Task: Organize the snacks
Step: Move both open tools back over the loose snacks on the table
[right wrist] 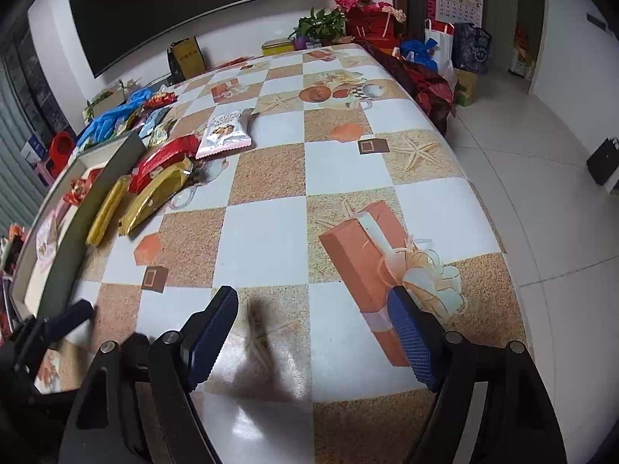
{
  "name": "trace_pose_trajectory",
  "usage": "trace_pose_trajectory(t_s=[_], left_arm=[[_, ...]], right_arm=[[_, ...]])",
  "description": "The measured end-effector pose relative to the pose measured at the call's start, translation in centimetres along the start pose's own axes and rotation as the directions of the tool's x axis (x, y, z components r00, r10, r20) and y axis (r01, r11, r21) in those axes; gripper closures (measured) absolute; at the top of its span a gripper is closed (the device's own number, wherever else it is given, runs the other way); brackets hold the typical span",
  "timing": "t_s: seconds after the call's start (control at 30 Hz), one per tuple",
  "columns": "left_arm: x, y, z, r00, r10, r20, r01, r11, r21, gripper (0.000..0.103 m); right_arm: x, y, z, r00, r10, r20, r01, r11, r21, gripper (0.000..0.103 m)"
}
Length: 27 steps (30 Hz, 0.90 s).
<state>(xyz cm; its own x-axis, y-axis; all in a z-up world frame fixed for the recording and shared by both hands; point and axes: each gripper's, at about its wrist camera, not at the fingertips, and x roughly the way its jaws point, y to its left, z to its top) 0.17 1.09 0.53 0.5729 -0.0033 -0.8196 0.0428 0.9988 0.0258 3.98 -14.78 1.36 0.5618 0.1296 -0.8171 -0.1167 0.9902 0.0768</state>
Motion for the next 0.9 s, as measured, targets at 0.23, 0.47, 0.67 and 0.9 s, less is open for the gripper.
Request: trace_pose_trajectory(t_s=[0.23, 0.47, 0.67, 0.9], left_arm=[[0.1, 0.7, -0.4, 0.999, 0.045, 0.025, -0.045, 0.999, 0.022, 0.000], [0.4, 1.5, -0.5, 1.000, 0.001, 0.007, -0.001, 1.000, -0.021, 0.000], [0.4, 1.5, -0.4, 1.000, 0.001, 0.007, -0.001, 1.000, -0.021, 0.000], [0.4, 1.6, -0.4, 1.000, 0.002, 0.007, -0.001, 1.000, -0.022, 0.000]], right_arm=[[0.6, 0.7, -0.5, 1.000, -0.022, -0.008, 0.021, 0.998, -0.051, 0.004], [0.9, 1.0, -0.5, 0.999, -0.033, -0.018, 0.032, 0.997, -0.073, 0.001], [1.0, 1.2, -0.5, 0.999, -0.042, -0.020, 0.040, 0.996, -0.081, 0.001], [1.1, 1.3, -0.4, 0.999, -0.050, -0.020, 0.048, 0.995, -0.082, 0.001]])
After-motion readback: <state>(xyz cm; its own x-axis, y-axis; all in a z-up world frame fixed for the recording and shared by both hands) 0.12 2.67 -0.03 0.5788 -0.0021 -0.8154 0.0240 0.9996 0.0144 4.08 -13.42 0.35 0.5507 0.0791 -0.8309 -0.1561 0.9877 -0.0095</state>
